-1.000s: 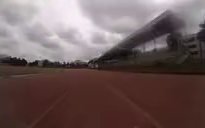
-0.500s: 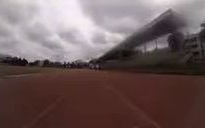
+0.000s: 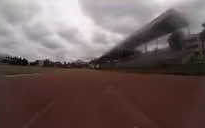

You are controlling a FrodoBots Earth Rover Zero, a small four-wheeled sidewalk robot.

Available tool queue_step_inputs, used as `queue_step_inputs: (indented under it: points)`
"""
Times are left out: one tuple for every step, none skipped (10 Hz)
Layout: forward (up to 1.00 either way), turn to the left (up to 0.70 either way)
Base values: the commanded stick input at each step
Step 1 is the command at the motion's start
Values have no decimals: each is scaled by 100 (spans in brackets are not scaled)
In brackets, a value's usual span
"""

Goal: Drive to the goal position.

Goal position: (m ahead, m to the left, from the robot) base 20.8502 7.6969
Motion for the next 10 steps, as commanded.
queue_step_inputs:
  points:
    - [70,0]
    - [70,0]
    - [70,0]
    - [70,0]
    - [70,0]
    - [70,0]
    - [70,0]
    - [70,0]
    - [70,0]
    - [70,0]
